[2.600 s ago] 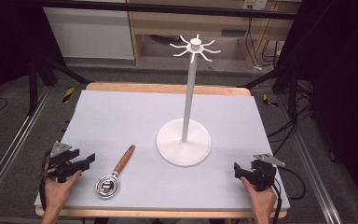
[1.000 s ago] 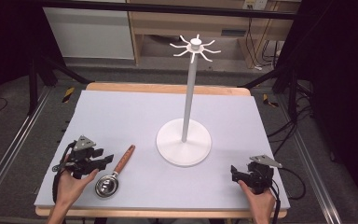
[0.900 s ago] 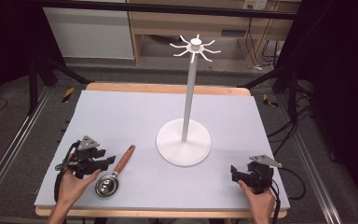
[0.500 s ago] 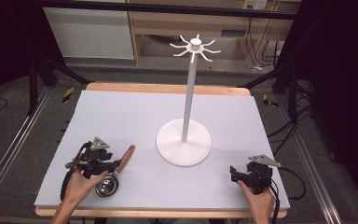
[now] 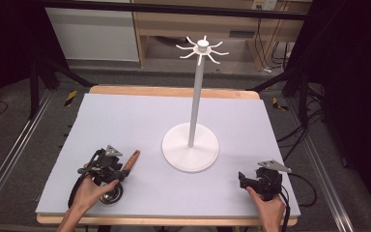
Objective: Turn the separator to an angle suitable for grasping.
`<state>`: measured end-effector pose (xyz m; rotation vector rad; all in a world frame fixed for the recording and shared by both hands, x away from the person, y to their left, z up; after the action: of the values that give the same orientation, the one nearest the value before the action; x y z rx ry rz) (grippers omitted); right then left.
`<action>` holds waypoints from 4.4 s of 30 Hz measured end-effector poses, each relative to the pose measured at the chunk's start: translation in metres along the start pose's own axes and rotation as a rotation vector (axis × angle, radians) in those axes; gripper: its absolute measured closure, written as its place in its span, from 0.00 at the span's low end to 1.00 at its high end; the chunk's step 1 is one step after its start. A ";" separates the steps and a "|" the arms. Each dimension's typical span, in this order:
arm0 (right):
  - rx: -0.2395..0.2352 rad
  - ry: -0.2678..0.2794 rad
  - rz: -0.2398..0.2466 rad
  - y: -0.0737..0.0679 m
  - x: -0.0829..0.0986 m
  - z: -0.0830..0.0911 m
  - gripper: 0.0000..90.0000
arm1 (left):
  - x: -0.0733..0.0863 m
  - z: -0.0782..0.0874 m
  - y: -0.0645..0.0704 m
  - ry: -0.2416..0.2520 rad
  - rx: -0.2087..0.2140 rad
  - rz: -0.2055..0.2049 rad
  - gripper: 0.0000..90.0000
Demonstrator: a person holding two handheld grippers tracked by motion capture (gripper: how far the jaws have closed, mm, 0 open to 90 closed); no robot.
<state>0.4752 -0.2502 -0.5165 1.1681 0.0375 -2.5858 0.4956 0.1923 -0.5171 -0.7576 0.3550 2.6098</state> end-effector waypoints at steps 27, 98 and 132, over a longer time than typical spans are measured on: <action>-0.002 -0.002 -0.016 0.004 0.002 0.000 0.12 | 0.009 -0.005 -0.002 -0.052 -0.014 -0.038 0.76; -0.104 -0.003 0.036 -0.006 0.000 -0.001 0.09 | -0.028 -0.024 0.001 -0.164 -0.019 -0.092 0.75; -0.095 0.008 0.024 -0.006 -0.001 0.001 0.09 | -0.066 0.081 0.022 0.366 0.111 -0.019 0.75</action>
<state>0.4732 -0.2447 -0.5159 1.1377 0.1446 -2.5289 0.5002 0.1805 -0.4112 -1.1925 0.5872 2.4035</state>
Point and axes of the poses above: each handheld gripper's, and its own axes: z roughly backward along the jaws, x roughly out of its underside, y roughly to its right, the point moved 8 cm from there along -z, roughly forward along the jaws, and after that the axes turned 10 degrees about z, right-handed, at the moved point
